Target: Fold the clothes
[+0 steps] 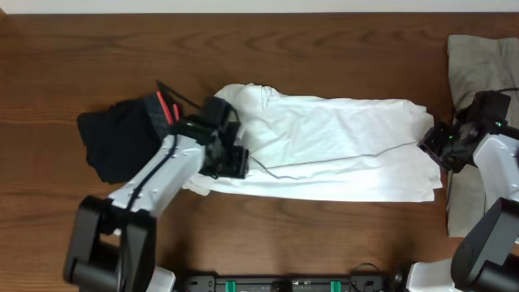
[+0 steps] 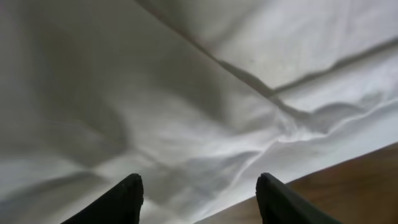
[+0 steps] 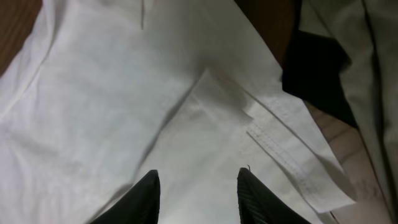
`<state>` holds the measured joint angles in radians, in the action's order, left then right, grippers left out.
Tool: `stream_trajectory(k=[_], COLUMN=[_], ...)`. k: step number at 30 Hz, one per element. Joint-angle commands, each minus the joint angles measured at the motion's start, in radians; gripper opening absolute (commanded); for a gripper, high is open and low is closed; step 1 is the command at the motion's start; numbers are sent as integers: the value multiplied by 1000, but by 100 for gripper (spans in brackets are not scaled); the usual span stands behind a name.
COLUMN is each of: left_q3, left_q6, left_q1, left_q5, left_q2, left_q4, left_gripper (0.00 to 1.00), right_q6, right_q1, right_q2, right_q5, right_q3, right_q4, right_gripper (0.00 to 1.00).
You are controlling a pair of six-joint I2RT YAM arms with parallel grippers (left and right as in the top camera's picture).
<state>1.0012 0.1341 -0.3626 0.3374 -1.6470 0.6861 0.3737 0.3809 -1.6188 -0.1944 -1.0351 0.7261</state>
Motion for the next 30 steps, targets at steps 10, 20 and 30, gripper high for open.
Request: stream_trajectory(k=[10,20,30], left_q3=[34,174,177], left_q6=[29,28,13], left_q1=[-40,-40,-40], left_q5=[6,1,-61], left_q2=[-84,-36,-61], left_q4=[-40,15,-29], left_gripper=[7,6,6], right_q6=[-1,-1,-1], right_q1=[-11,-11,-11], right_q2=[-3,-3,-3], right_q5=[11,34,33], right_q3=[-16,-16,-16], right_q4=[8,7,14], right_gripper=[39,38,38])
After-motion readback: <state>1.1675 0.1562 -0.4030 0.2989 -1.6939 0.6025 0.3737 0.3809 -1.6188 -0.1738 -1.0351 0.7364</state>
